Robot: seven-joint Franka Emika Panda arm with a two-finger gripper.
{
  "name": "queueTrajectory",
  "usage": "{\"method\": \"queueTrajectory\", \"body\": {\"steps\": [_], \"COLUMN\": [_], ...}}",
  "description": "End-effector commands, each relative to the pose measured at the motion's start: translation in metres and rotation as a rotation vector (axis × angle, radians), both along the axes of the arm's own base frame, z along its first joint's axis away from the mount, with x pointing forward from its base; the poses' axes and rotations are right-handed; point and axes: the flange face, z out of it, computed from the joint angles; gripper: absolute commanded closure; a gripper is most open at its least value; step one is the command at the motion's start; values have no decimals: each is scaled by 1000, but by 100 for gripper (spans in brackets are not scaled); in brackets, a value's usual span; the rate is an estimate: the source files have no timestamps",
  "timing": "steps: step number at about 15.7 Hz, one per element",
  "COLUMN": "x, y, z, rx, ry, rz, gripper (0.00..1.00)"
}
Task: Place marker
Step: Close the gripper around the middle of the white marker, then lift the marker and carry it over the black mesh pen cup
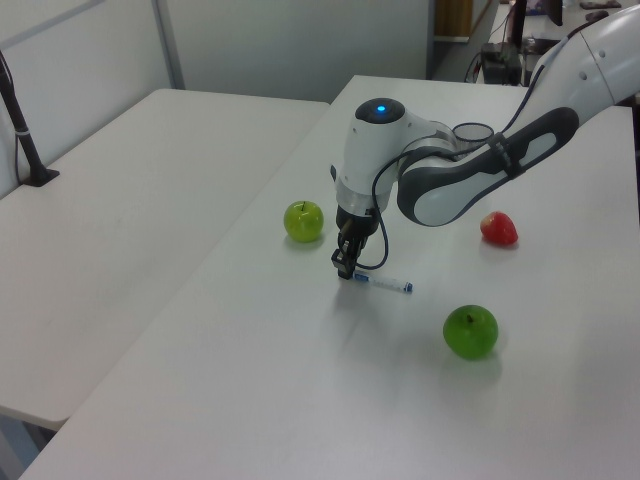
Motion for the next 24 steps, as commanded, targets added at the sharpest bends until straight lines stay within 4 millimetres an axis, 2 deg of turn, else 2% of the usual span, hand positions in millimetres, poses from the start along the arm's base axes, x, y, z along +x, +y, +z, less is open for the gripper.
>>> {"method": "queueTrajectory", "body": {"steps": [1, 4, 7, 10, 13, 17, 21, 24], "x": [-1, -2, -4, -6, -9, -16, -19, -20], "y": [-3, -3, -6, -11, -25, -64, -126, -185], "z": [0, 3, 19, 55, 103, 160, 206, 229], "rx": [-16, -14, -18, -2, 8, 6, 20, 24], "ry": [-4, -4, 14, 1, -12, -3, 12, 14], "rz": [-7, -9, -22, -37, -61, -94, -97, -104], "gripper": [92, 92, 93, 93, 93, 93, 93, 93]}}
